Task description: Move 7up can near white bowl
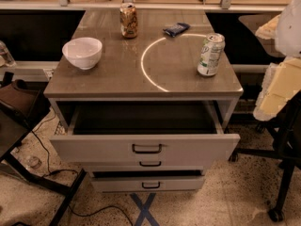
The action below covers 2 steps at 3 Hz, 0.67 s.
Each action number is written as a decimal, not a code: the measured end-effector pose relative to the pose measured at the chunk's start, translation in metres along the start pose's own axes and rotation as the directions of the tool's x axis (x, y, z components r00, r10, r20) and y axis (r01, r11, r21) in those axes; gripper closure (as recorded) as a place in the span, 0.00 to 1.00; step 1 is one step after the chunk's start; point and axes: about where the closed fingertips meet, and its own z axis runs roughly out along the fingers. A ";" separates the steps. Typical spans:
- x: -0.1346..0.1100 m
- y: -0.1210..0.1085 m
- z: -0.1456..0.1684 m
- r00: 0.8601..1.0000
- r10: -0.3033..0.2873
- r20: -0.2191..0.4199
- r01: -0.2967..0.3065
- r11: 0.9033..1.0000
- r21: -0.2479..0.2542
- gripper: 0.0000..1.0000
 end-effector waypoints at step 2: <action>0.030 -0.065 0.027 0.932 0.193 0.305 -0.217 0.975 0.046 0.00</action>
Offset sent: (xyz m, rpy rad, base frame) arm 0.1216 -0.0867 0.0031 0.6429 -0.3550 -0.2457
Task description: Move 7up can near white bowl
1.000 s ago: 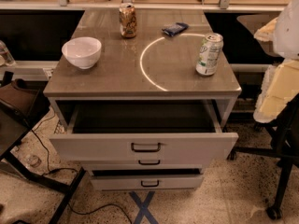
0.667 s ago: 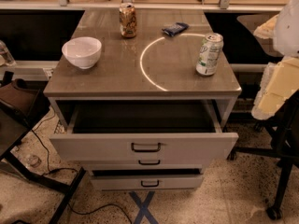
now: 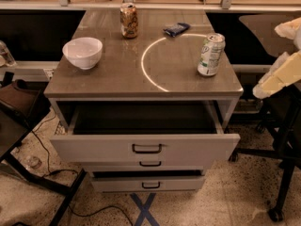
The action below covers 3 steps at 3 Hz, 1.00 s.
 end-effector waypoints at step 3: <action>0.007 -0.072 0.012 0.893 0.038 0.448 -0.159 0.959 0.235 0.00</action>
Offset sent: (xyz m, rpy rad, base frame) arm 0.0859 -0.0675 0.0098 0.5015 -0.5957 -0.1758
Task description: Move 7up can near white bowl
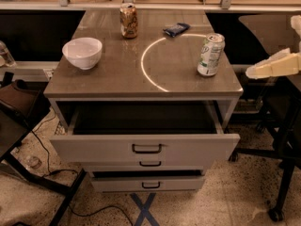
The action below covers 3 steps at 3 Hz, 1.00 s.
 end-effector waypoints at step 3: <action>0.003 -0.009 0.042 0.989 0.124 0.084 -0.122 0.992 -0.024 0.00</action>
Offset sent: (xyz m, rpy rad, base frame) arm 0.0365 0.0137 -0.0153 0.1317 0.0597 -0.0034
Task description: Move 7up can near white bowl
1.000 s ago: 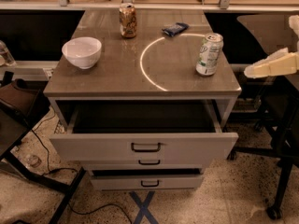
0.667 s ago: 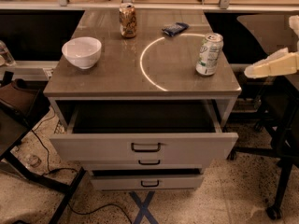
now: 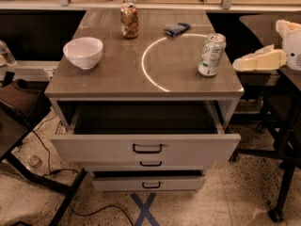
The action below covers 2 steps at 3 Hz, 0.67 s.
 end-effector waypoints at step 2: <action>0.007 -0.009 0.042 0.983 0.104 0.151 -0.100 0.994 -0.035 0.00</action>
Offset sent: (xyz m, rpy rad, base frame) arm 0.0543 0.0180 -0.0257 0.2834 -0.0759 0.0512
